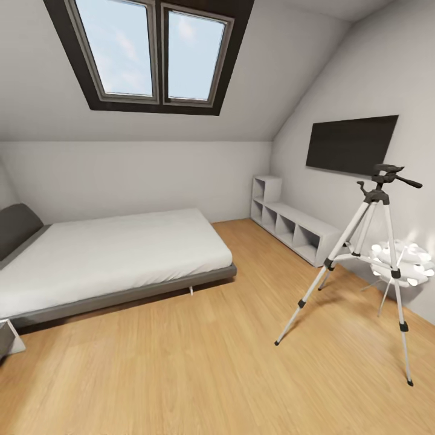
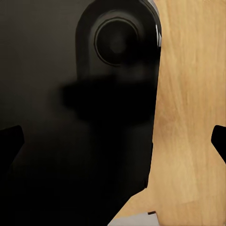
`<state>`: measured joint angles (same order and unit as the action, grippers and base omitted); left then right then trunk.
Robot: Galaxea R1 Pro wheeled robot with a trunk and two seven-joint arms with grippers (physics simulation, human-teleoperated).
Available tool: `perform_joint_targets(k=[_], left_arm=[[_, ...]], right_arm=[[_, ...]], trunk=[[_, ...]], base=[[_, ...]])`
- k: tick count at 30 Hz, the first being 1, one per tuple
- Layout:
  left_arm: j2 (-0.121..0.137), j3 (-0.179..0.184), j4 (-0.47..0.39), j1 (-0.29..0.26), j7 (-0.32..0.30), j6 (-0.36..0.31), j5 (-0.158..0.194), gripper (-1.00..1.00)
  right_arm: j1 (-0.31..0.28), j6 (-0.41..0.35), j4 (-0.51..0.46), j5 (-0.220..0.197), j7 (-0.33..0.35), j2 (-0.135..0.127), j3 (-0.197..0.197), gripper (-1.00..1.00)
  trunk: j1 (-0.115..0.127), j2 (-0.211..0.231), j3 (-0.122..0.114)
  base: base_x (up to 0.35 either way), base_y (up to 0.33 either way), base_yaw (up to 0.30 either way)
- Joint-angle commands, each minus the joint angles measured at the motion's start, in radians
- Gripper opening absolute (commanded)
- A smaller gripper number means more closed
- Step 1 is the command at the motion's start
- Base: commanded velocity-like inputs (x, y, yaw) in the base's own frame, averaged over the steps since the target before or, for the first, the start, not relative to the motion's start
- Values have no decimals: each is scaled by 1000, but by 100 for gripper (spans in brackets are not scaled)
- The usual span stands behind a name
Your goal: Attach the digital camera to the camera tripod in the bedroom.
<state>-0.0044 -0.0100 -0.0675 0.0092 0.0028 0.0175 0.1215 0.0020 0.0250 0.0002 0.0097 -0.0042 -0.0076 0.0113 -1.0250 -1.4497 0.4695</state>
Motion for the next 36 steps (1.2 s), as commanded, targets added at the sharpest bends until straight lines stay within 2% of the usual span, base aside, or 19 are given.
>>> perform_joint_targets(k=[1, 22, 25, 28, 32, 33, 34, 35, 36], left_arm=[[0, 0, -2, 1, 1, 1, 9, 100], [-1, 2, -5, 1, 1, 1, 8, 100], [2, 4, -21, 1, 2, -1, 7, 100], [9, 4, -73, 0, 2, -10, 7, 100], [29, 4, -218, 0, 4, -75, 6, 100], [47, 4, -361, -4, 5, -215, 6, 100], [51, 3, -398, -5, 5, -258, 6, 100], [56, 3, -474, -6, 6, -345, 6, 100], [59, 3, -510, -7, 6, -387, 6, 100]], right_arm=[[0, 3, 0, 1, 0, 0, 1, 100], [0, 5, 0, -3, -3, -7, 0, 100], [0, 5, 0, -1, -2, -10, 1, 100], [0, 7, -4, 0, -1, -14, -2, 100], [0, 11, -51, 1, 4, -25, -4, 100], [-4, -11, -167, 3, 10, -33, -3, 100], [-5, -25, -203, 4, 11, -34, -3, 100], [-8, -68, -281, 5, 13, -36, -3, 100], [-11, -97, -322, 6, 13, -37, -3, 100]], trunk=[[0, 0, 1], [0, 0, 1], [0, 0, 1], [0, 0, 1], [0, 0, 1], [0, 0, 1], [0, 0, 1], [0, 0, 1], [0, 0, 1]], base=[[0, 0, 13], [0, 0, 2], [0, 0, 0], [0, 0, 0], [0, 0, 0], [0, 0, 0], [0, 0, 0], [0, 0, 0], [0, 0, 0]])
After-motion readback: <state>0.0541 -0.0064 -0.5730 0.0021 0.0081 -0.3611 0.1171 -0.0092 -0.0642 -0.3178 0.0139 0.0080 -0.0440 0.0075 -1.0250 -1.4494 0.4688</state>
